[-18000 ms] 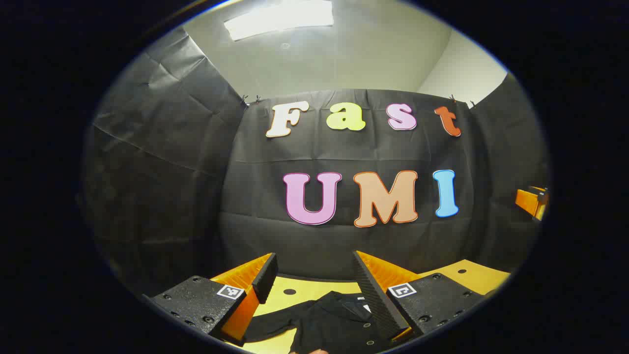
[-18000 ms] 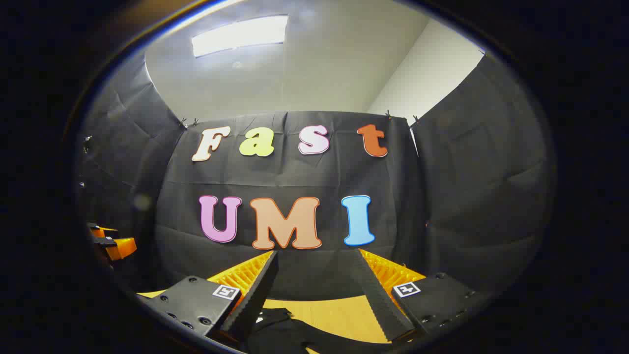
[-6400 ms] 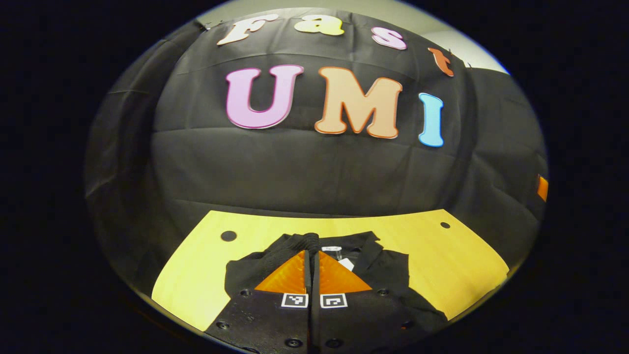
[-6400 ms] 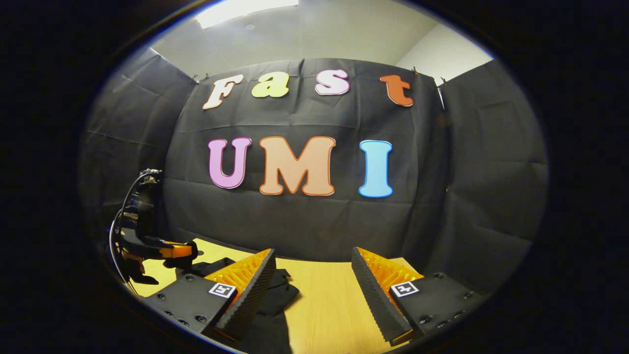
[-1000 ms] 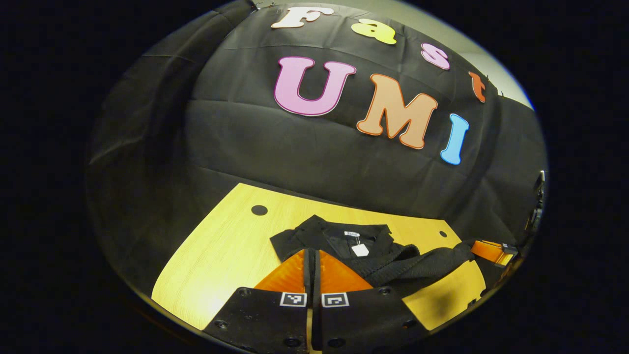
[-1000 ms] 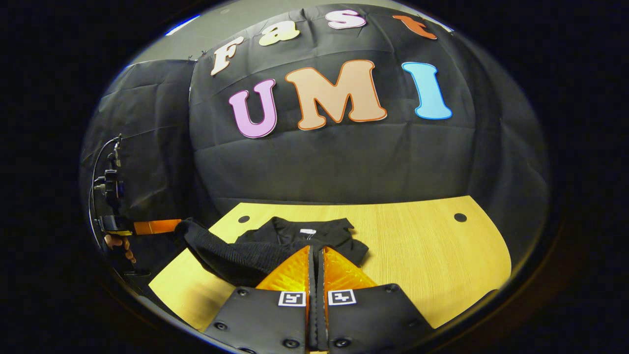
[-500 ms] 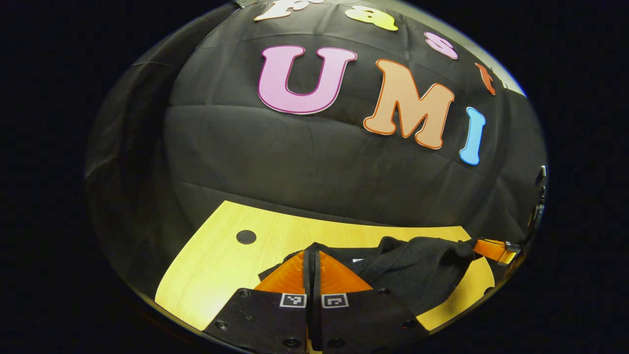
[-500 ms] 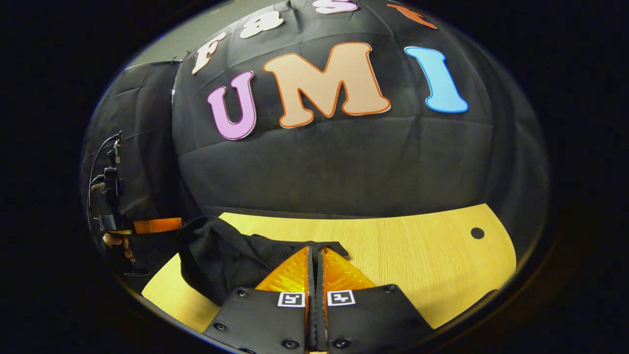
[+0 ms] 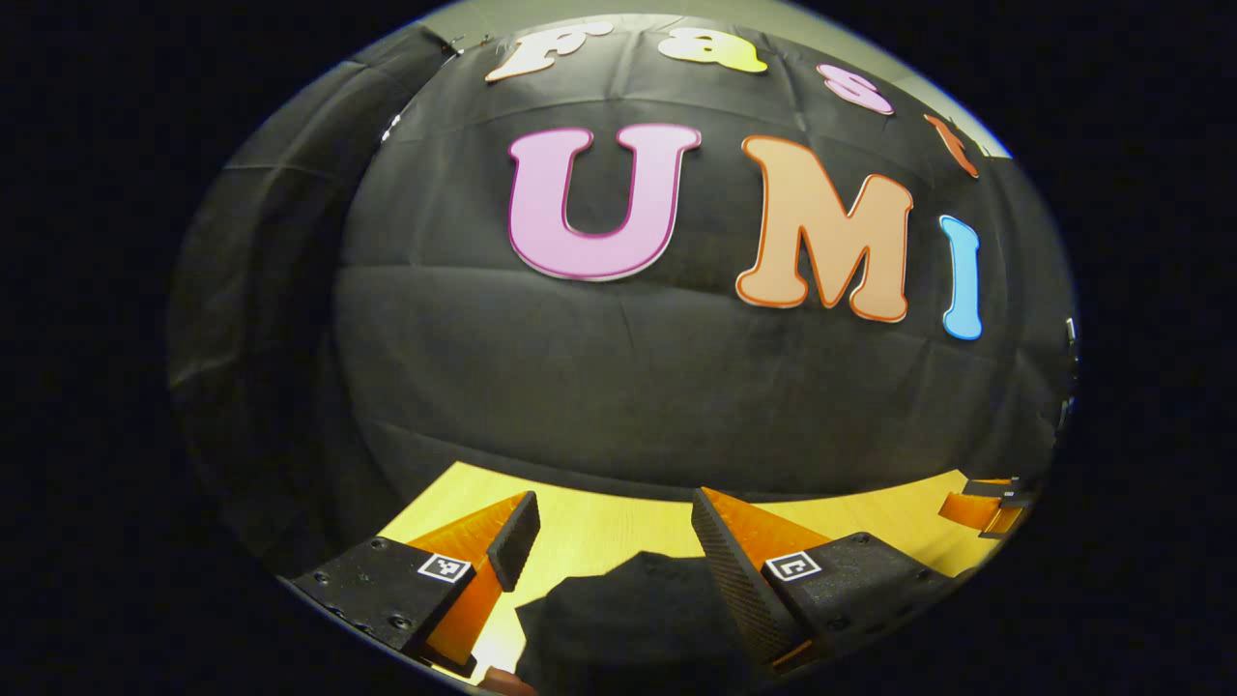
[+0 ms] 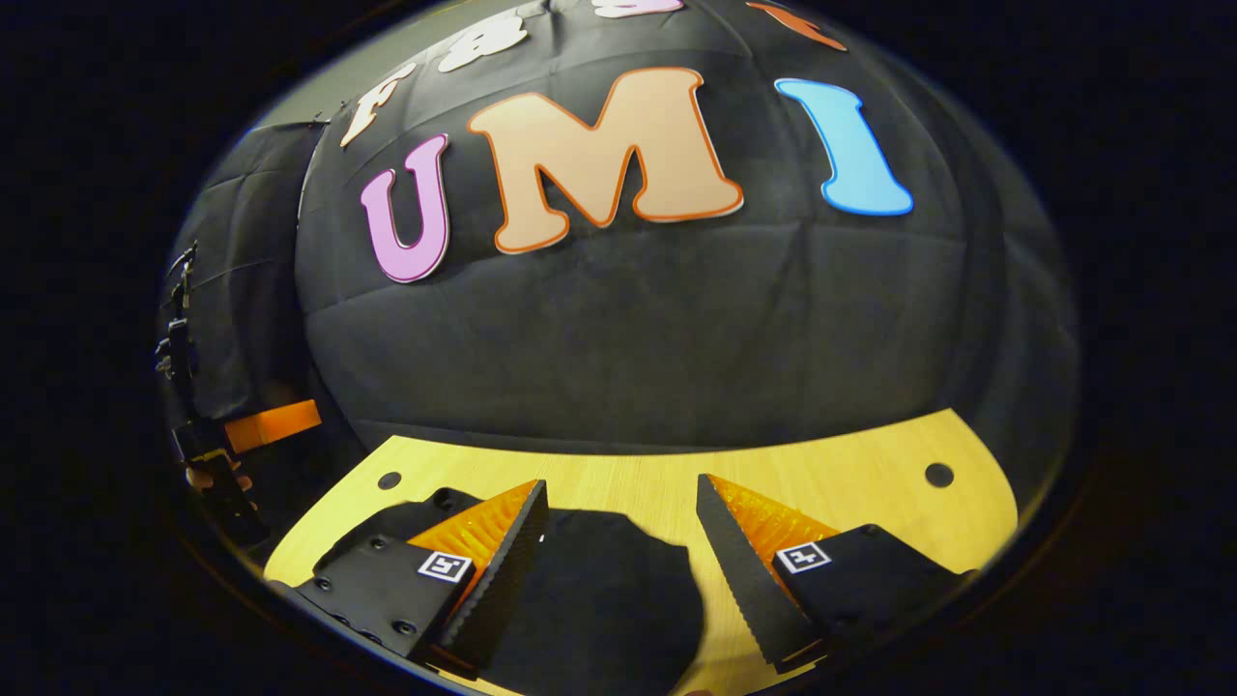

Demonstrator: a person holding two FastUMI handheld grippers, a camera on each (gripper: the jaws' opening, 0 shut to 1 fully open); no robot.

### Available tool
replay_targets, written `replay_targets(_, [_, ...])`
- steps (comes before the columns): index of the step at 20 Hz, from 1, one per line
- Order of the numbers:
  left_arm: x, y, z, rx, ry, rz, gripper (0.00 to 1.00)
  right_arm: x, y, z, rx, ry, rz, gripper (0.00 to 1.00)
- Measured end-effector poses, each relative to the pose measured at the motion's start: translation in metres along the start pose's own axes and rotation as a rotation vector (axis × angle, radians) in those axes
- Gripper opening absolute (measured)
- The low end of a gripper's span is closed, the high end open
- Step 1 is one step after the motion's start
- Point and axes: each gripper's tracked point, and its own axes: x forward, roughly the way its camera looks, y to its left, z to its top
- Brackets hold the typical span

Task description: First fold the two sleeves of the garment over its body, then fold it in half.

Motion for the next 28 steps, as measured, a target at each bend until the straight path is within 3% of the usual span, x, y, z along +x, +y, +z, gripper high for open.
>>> replay_targets(4, [-0.012,0.004,0.008,0.000,-0.007,0.013,0.94,-0.009,-0.002,0.006,0.002,-0.038,-0.008,0.94])
replay_targets(5, [-0.016,0.005,0.009,-0.004,-0.004,0.016,0.95,-0.013,-0.001,0.009,0.004,-0.043,-0.006,0.98])
replay_targets(9, [-0.050,0.006,0.029,-0.006,-0.019,0.012,0.95,-0.052,0.006,0.021,-0.014,-0.102,-0.017,0.98])
replay_targets(15, [-0.156,0.007,0.073,0.057,-0.159,-0.025,0.94,-0.178,0.033,0.039,-0.072,-0.290,-0.052,0.94])
replay_targets(16, [-0.176,0.010,0.077,0.063,-0.178,-0.028,0.94,-0.201,0.037,0.034,-0.085,-0.307,-0.060,0.98])
replay_targets(22, [-0.297,0.036,0.082,0.079,-0.241,-0.026,0.94,-0.316,0.065,-0.011,-0.076,-0.349,-0.072,0.94])
replay_targets(28, [-0.394,0.051,0.074,0.126,-0.291,-0.016,0.94,-0.398,0.095,-0.060,-0.051,-0.387,-0.082,0.97])
